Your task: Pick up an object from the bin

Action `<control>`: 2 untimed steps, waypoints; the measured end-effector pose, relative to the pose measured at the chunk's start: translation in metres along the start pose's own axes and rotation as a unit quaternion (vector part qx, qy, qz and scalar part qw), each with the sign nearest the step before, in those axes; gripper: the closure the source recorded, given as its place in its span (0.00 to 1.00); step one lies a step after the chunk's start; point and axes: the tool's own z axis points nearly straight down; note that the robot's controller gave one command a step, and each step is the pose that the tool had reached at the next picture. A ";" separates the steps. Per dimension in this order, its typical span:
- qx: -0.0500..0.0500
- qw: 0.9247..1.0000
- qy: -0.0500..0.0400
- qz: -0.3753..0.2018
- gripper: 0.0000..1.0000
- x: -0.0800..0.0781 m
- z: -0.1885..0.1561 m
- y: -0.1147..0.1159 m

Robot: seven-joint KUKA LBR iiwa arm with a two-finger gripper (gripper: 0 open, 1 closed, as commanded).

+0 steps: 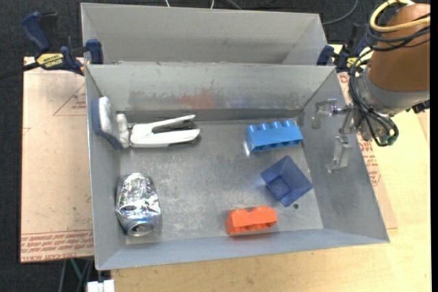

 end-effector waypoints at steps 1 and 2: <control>0.000 0.997 0.000 -0.072 0.00 0.001 -0.097 0.012; -0.003 0.998 0.003 -0.066 0.00 -0.007 0.002 0.028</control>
Offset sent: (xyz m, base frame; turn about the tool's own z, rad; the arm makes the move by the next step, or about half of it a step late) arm 0.0095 0.0364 -0.0643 -0.1160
